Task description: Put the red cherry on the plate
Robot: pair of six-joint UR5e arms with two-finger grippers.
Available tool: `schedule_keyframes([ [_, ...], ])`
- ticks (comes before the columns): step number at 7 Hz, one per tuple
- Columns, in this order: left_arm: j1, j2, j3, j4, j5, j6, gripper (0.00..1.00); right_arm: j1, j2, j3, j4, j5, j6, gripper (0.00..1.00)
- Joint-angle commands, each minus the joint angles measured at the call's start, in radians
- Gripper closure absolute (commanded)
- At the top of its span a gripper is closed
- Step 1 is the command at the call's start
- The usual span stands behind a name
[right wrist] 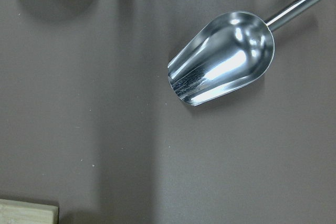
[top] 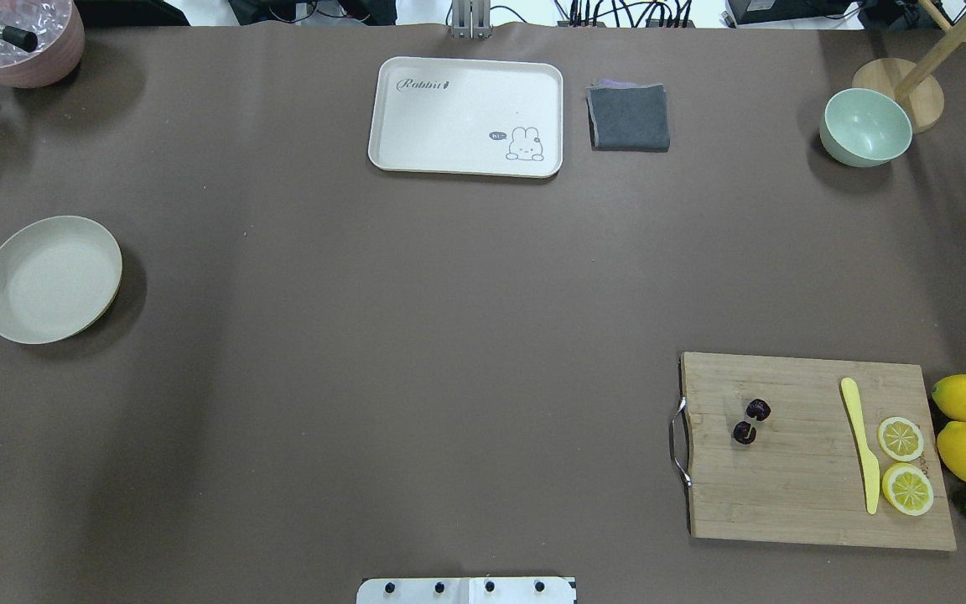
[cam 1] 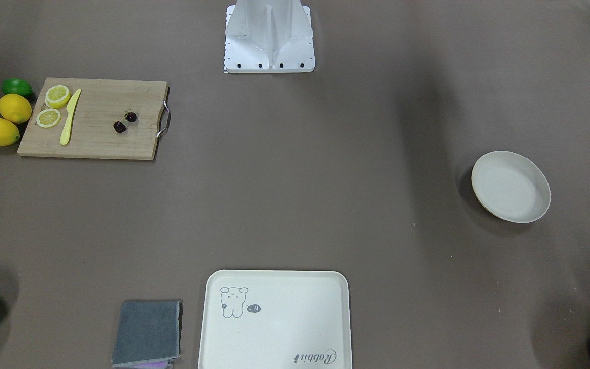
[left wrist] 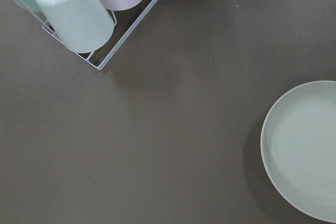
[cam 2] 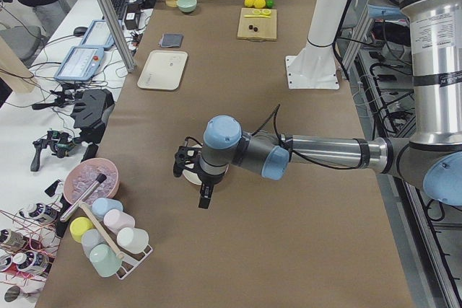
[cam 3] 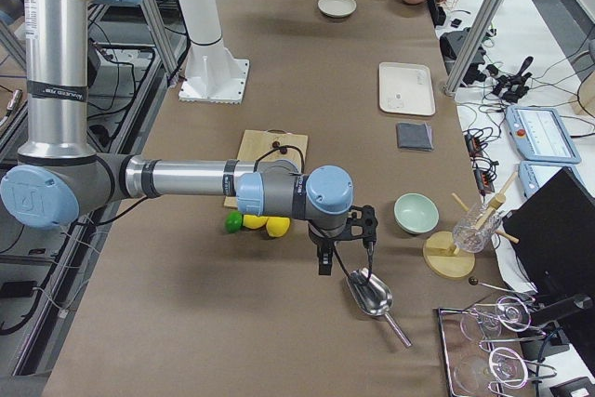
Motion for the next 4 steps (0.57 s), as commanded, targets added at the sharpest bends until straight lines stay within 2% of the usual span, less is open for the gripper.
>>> schedule_keyframes([
  [1,-0.004,0.006,-0.011,0.003,0.000,-0.002,0.02,0.000,-0.002,0.001,0.000,0.001,0.000,0.00],
  [4,-0.002,0.006,-0.001,0.003,0.000,-0.005,0.02,0.000,0.003,0.001,0.000,0.002,0.000,0.00],
])
